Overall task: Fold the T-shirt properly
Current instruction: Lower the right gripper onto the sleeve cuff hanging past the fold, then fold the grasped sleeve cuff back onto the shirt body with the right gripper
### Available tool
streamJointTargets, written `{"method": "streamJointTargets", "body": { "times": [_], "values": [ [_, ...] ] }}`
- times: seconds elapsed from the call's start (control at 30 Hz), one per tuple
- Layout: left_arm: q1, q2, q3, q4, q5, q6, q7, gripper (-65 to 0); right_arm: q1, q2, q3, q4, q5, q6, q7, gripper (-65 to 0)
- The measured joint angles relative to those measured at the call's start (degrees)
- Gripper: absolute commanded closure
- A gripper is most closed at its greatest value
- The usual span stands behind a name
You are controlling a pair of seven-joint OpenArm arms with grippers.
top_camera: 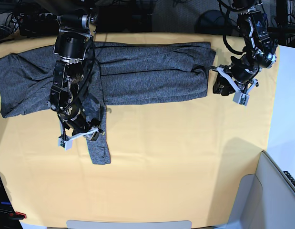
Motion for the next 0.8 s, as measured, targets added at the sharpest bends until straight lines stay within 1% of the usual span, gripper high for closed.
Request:
{"method": "streamJointTargets", "body": {
  "times": [0.07, 0.1, 0.27, 0.33, 0.47, 0.57, 0.67, 0.73, 0.8],
  "values": [
    [0.02, 0.00, 0.00, 0.00, 0.02, 0.00, 0.02, -18.7, -0.02, 0.02, -0.42, 0.00, 0.00, -0.02, 0.02, -31.4],
    [0.02, 0.00, 0.00, 0.00, 0.00, 0.00, 0.02, -18.7, 0.00, 0.04, -0.81, 0.00, -0.17, -0.09, 0.07, -28.7],
    [0.00, 0.00, 0.00, 0.00, 0.00, 0.00, 0.02, -18.7, 0.15, 0.13, -2.45, -1.66, -0.11, -0.22, 0.59, -5.0],
    [0.02, 0.00, 0.00, 0.00, 0.02, 0.00, 0.04, -18.7, 0.48, 0.22, -2.47, -2.49, 0.07, -0.17, 0.66, -0.9],
    [0.00, 0.00, 0.00, 0.00, 0.00, -0.02, 0.02, -18.7, 1.07, 0.33, -2.67, -3.32, 0.04, 0.00, 0.66, -0.6],
    [0.02, 0.00, 0.00, 0.00, 0.02, 0.00, 0.02, -18.7, 0.02, 0.31, -3.04, -0.85, -0.09, -0.02, -0.72, -0.6],
    [0.00, 0.00, 0.00, -0.02, 0.02, 0.00, -0.02, -18.7, -3.39, 0.48, -5.81, 5.97, -0.63, -0.74, -2.19, -0.6],
    [0.00, 0.02, 0.00, 0.00, 0.00, 0.00, 0.00, -18.7, -5.42, 0.85, -8.98, 11.98, -0.94, -0.61, -2.47, -0.6],
    [0.04, -0.07, 0.00, -0.02, 0.02, 0.00, 0.07, -18.7, -7.13, 1.99, -13.11, 18.58, -1.70, -0.48, -2.27, -0.6]
  ]
}}
